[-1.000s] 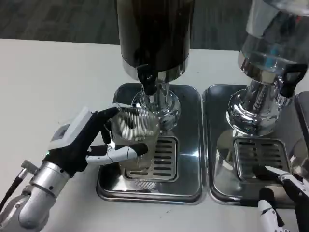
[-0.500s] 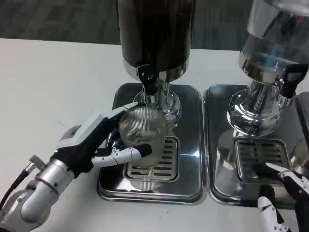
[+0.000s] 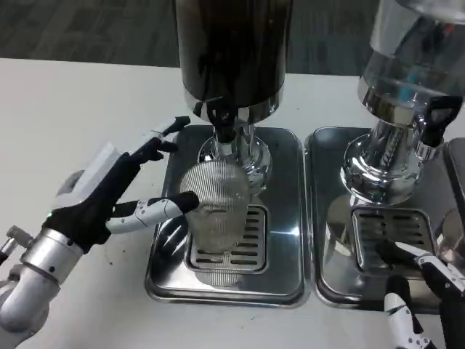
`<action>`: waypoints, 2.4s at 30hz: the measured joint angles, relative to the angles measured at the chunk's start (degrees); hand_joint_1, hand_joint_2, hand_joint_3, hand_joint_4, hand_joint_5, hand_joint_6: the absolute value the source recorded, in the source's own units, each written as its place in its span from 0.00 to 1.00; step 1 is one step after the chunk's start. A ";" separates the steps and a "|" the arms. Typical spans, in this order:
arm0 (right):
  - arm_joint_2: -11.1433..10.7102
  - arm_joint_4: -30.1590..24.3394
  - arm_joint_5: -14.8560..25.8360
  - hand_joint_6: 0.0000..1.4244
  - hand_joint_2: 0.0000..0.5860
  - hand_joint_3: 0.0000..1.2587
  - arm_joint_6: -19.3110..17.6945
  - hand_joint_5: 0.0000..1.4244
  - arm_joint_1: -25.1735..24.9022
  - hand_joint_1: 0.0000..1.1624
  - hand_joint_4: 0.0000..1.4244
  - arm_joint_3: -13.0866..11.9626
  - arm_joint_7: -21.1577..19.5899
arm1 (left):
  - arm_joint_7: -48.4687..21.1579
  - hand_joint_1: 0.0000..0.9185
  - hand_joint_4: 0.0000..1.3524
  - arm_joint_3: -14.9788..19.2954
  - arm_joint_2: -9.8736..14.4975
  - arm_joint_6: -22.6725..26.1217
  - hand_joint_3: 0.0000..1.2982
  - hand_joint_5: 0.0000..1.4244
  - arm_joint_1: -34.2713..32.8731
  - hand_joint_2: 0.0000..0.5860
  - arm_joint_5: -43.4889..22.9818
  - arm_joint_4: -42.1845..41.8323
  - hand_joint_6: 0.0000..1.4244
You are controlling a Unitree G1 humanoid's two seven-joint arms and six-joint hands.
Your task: Grasp the cup under the faucet to collect the drink, then remove the cup.
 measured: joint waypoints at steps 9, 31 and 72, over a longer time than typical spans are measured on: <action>-0.01 1.02 0.09 0.11 0.80 0.31 -0.02 0.21 -1.59 0.19 0.26 0.12 0.01 | -16.74 0.00 0.17 7.30 1.84 -2.14 0.18 0.21 2.61 0.14 -20.08 -2.92 0.25; 0.51 5.37 -0.05 0.11 0.80 0.32 -0.66 0.21 -5.29 0.21 0.26 1.83 -1.51 | -83.48 0.00 0.14 21.38 1.81 67.41 0.22 0.16 -9.33 0.14 -62.60 -22.99 0.14; 1.70 6.98 0.43 0.11 0.80 0.32 -1.00 0.21 -3.85 0.21 0.26 3.76 -5.52 | -85.86 0.00 0.09 17.46 -5.74 51.82 0.20 0.10 -15.44 0.15 -47.21 -19.20 0.06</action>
